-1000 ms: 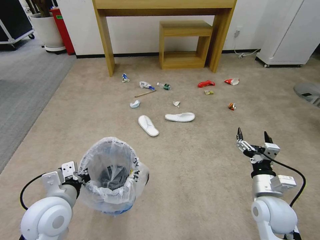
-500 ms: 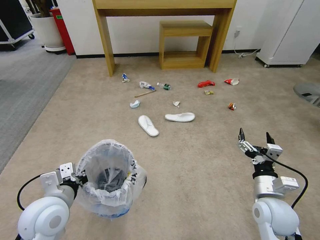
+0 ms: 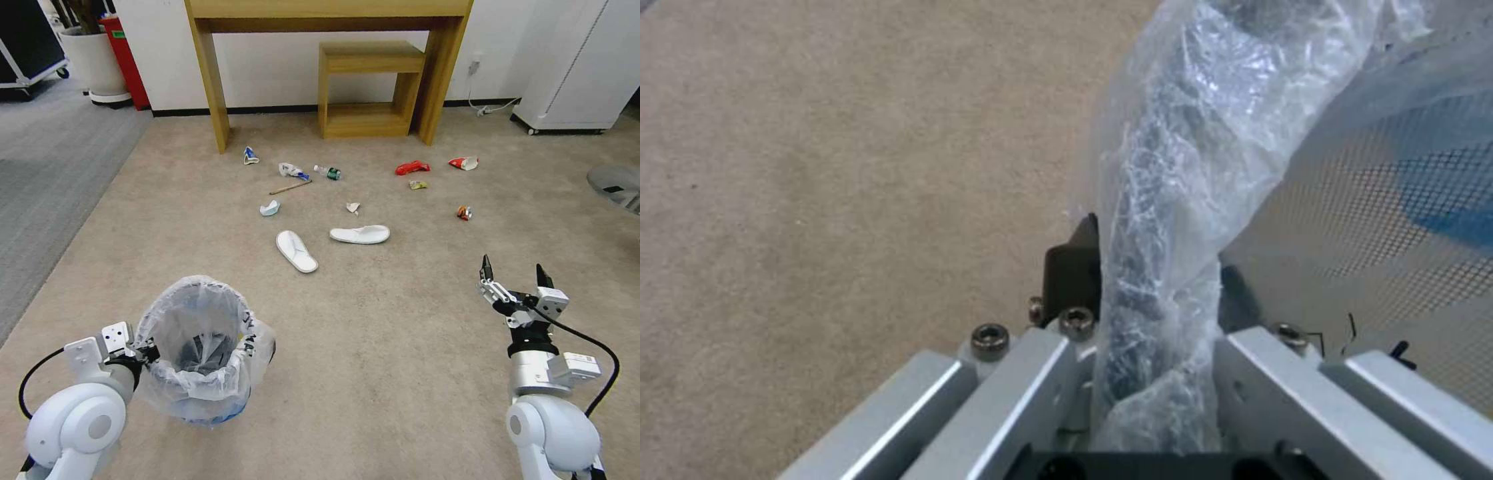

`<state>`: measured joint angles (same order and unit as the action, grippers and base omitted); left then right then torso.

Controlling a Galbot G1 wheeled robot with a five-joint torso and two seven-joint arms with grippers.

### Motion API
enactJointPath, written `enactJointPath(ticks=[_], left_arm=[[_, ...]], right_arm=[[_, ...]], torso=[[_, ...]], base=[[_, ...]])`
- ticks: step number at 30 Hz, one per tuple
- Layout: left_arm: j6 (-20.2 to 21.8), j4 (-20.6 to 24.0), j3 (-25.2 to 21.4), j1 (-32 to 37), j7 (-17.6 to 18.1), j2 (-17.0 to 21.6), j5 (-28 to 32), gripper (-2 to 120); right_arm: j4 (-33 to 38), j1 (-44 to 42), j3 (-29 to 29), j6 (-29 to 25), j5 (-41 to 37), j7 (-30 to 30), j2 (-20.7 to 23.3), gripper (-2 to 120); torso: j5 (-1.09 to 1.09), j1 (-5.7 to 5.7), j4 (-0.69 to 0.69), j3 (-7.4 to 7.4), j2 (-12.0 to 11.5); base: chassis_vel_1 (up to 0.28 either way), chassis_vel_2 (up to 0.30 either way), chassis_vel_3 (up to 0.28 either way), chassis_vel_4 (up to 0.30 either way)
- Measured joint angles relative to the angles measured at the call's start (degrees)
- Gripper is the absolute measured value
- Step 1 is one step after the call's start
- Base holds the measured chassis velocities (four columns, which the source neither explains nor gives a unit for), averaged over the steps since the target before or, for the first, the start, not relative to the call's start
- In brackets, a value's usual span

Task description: Pick up the trash bin and place the garbage on the floor into it.

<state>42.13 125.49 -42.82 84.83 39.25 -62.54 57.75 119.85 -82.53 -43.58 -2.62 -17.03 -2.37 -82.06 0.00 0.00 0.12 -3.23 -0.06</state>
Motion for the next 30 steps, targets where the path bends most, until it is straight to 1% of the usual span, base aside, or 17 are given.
enactJointPath(ticks=[6, 23, 30], left_arm=[[0.0, 0.3, -0.7, 0.4, 0.2, 0.4, 0.7, 1], [0.0, -0.1, 0.4, -0.4, 0.2, -0.6, 0.1, 1], [0.0, -0.2, 0.6, -0.4, 0.1, -0.7, 0.0, 1]], right_arm=[[0.0, 0.0, 0.2, 0.3, 0.4, 0.0, -0.3, 100], [0.6, -0.4, -0.3, 0.6, 1.4, 1.7, -0.3, 100], [0.8, -0.7, -0.4, 0.6, 1.4, 1.6, -0.1, 100]], torso=[[0.0, 0.0, 0.0, 0.0, 0.0], [-0.01, 0.0, 0.0, 0.01, 0.0], [-0.01, 0.0, 0.0, 0.0, 0.0]], base=[[0.0, 0.0, 0.0, 0.0], [0.0, 0.0, 0.0, 0.0], [-0.075, 0.066, 0.052, -0.075]])
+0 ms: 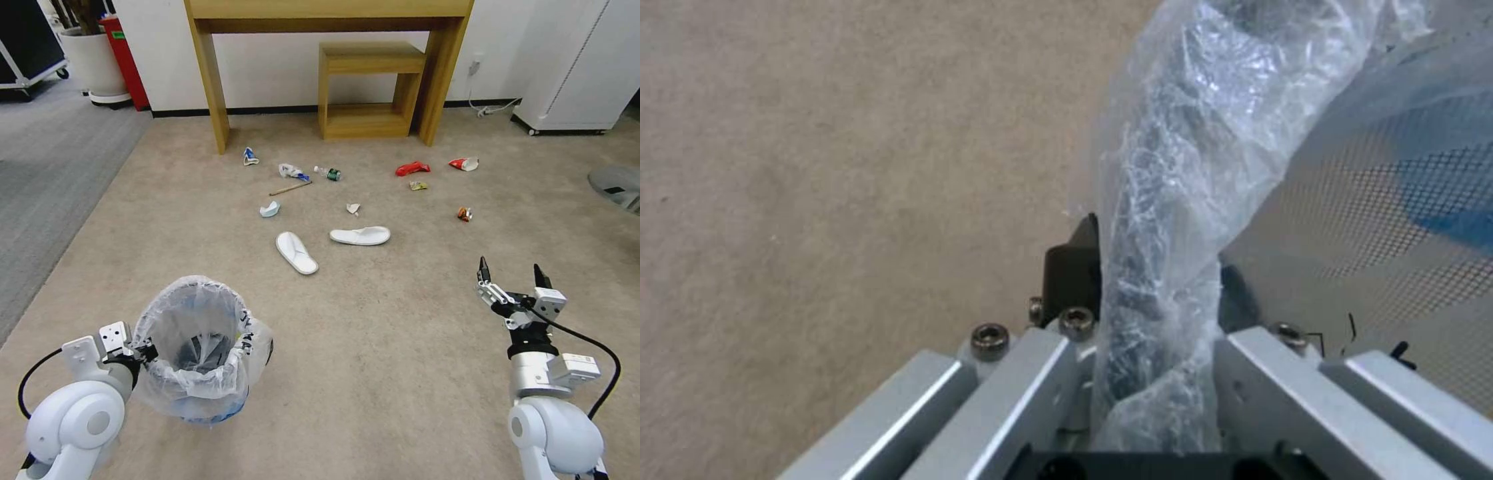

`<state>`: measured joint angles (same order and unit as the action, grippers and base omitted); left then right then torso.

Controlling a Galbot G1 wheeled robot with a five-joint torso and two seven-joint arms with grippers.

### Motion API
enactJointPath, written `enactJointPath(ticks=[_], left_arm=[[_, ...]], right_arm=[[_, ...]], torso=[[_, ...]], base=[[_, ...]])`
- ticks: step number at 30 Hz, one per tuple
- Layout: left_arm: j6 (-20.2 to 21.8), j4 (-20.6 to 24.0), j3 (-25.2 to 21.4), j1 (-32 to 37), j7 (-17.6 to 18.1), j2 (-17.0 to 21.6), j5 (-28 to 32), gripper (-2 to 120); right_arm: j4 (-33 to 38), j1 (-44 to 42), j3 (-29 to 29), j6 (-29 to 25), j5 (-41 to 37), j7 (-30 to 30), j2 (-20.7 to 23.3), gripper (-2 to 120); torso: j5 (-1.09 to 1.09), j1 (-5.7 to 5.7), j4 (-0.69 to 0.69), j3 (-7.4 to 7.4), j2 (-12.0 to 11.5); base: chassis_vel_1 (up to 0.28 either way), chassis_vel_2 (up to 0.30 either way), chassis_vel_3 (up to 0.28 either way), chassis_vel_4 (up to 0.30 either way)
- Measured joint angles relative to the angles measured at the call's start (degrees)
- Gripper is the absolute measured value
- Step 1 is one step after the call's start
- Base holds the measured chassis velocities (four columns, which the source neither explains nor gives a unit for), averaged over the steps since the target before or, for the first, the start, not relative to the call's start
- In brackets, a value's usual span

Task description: Pick up the trash bin and place the garbage on the floor into it.

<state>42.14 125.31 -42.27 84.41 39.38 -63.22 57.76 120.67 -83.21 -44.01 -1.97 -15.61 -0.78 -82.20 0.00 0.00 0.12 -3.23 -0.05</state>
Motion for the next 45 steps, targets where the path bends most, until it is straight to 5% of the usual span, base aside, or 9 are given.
enactJointPath(ticks=[45], left_arm=[[0.0, -1.3, -3.3, 0.8, 0.3, 1.3, 0.7, 1]], right_arm=[[0.0, 0.3, 0.3, 0.4, 0.8, -0.2, 0.0, 100]], torso=[[0.01, 0.0, 0.0, 0.0, 0.0]], base=[[-0.073, 0.069, 0.073, -0.066]])
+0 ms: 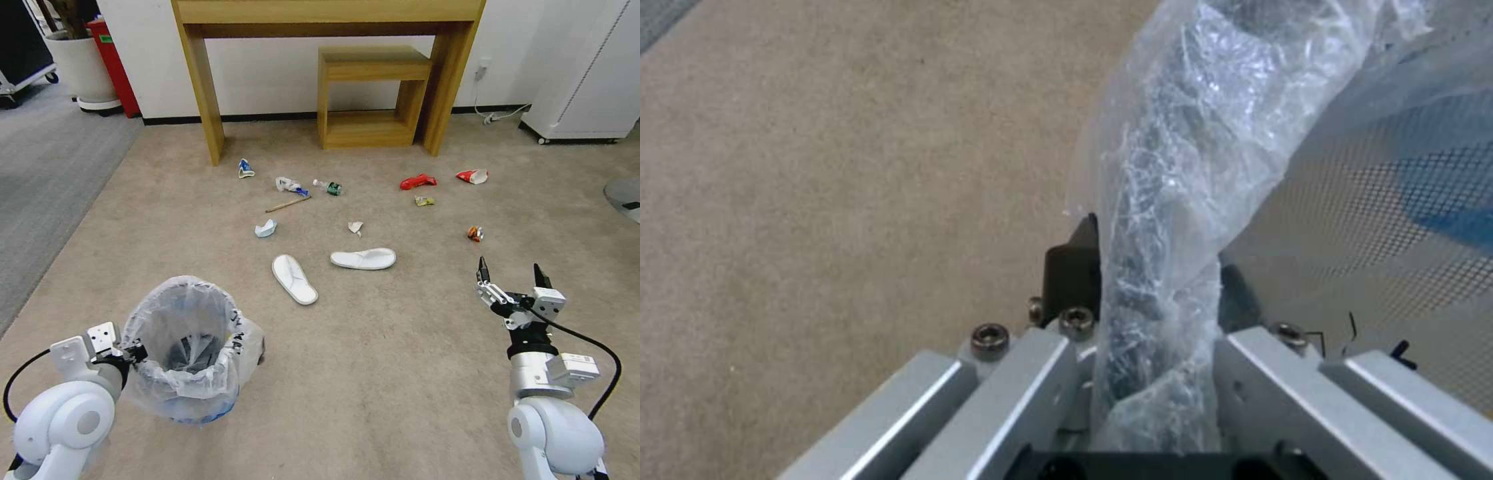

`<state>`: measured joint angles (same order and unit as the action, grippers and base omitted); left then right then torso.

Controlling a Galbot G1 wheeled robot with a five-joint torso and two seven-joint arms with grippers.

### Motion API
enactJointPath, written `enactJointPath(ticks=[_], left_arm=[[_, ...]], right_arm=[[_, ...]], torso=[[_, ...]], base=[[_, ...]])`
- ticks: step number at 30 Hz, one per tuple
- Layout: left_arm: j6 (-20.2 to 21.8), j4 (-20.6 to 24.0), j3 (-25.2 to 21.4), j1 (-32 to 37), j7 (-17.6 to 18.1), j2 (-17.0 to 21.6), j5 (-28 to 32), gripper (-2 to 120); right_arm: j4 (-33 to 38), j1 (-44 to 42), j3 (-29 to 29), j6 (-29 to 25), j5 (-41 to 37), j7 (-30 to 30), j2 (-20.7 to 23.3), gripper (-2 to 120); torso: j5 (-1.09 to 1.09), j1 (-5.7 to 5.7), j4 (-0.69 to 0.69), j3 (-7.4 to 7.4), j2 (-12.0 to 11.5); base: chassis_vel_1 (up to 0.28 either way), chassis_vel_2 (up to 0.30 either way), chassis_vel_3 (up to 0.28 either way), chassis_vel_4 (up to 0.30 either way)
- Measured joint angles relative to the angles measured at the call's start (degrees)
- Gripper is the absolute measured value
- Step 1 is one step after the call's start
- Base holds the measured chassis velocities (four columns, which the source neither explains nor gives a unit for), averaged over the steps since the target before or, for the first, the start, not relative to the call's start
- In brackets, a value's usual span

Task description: Pick up the trash bin and place the garbage on the floor into it.

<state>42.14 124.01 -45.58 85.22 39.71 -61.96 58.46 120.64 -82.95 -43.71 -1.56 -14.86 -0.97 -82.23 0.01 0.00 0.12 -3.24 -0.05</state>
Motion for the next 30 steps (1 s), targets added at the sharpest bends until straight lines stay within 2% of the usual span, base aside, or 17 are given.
enactJointPath(ticks=[15, 30], left_arm=[[0.0, -1.4, -1.7, -0.8, 0.2, -1.1, 0.7, 1], [0.0, -2.5, -3.4, -0.7, 0.3, -0.5, 1.4, 1]], right_arm=[[-0.5, 0.5, -0.1, 0.0, -0.6, -0.1, 0.4, 100], [-0.8, 0.8, -0.1, 0.1, -0.9, -0.2, 0.2, 100]], torso=[[0.0, 0.0, 0.0, 0.0, 0.0], [0.0, 0.0, 0.0, 0.0, 0.0]], base=[[-0.07, 0.075, 0.078, -0.075], [-0.069, 0.07, 0.071, -0.065]])
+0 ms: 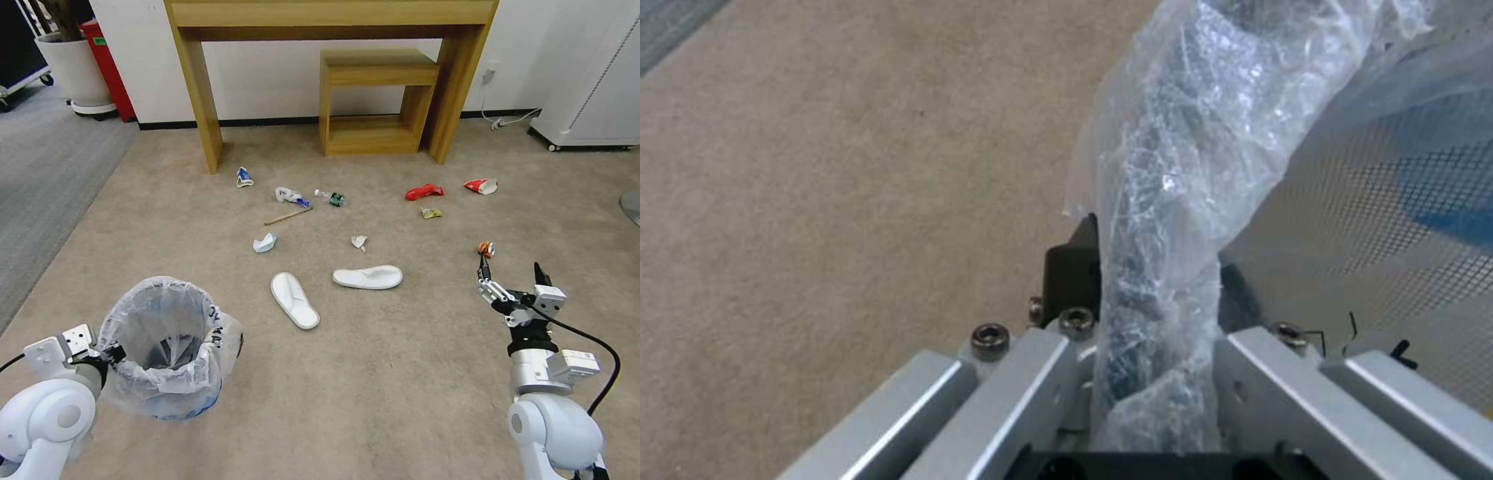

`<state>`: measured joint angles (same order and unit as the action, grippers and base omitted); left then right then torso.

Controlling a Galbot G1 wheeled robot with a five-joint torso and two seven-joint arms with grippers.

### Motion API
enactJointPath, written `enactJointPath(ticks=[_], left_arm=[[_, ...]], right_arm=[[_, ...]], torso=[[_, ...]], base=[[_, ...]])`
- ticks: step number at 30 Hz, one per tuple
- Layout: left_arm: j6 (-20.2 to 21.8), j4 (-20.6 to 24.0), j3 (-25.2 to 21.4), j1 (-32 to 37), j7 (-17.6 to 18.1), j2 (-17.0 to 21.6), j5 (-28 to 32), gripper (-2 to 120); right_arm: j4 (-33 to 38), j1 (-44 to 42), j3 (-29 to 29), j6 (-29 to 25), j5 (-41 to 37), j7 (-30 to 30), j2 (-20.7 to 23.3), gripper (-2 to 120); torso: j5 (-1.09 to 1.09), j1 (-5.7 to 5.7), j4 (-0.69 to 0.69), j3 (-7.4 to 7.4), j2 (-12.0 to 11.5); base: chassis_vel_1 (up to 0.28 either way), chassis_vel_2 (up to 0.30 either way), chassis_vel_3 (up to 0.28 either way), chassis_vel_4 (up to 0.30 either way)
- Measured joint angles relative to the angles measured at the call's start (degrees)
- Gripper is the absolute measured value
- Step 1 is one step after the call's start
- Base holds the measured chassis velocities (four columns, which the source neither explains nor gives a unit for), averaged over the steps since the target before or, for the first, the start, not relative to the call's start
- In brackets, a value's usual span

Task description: Pick up the trash bin and place the garbage on the floor into it.

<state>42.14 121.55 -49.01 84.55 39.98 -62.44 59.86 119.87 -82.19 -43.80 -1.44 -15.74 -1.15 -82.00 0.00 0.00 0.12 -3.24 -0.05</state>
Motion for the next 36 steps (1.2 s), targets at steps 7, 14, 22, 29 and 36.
enactJointPath(ticks=[7, 14, 22, 29, 36], left_arm=[[0.0, 0.1, 0.0, 0.1, -0.2, -0.3, 0.0, 1], [0.0, -0.4, 0.2, -0.4, -0.2, -0.3, 0.0, 1], [0.0, -1.1, 0.8, -1.0, -0.2, -0.5, -0.2, 1], [0.0, -1.5, 0.8, -1.4, -0.2, -0.2, -0.1, 1], [0.0, -1.7, 0.7, -1.5, -0.2, -0.1, 0.0, 1]], right_arm=[[-0.3, 0.1, 0.0, 0.0, 0.1, 0.0, 0.0, 100], [-0.6, 0.3, 0.0, 0.0, 0.2, 0.0, 0.0, 100], [-1.1, 0.6, 0.1, 0.0, 0.0, -0.2, 0.2, 100], [-1.2, 0.9, 0.2, 0.4, 0.0, -0.2, 0.2, 100], [-1.5, 1.1, 0.3, 0.4, 0.1, -0.2, 0.2, 100]], torso=[[0.0, 0.0, 0.0, 0.0, 0.0], [0.0, 0.0, 0.0, 0.0, 0.0], [0.0, 0.0, 0.0, 0.0, 0.0], [0.0, 0.0, 0.0, 0.0, 0.0], [0.0, 0.0, 0.0, 0.0, 0.0]], base=[[-0.076, 0.066, 0.061, -0.081], [-0.068, 0.067, 0.074, -0.074], [-0.049, 0.06, 0.06, -0.061], [-0.046, 0.047, 0.044, -0.035], [-0.031, 0.033, 0.04, -0.045]])
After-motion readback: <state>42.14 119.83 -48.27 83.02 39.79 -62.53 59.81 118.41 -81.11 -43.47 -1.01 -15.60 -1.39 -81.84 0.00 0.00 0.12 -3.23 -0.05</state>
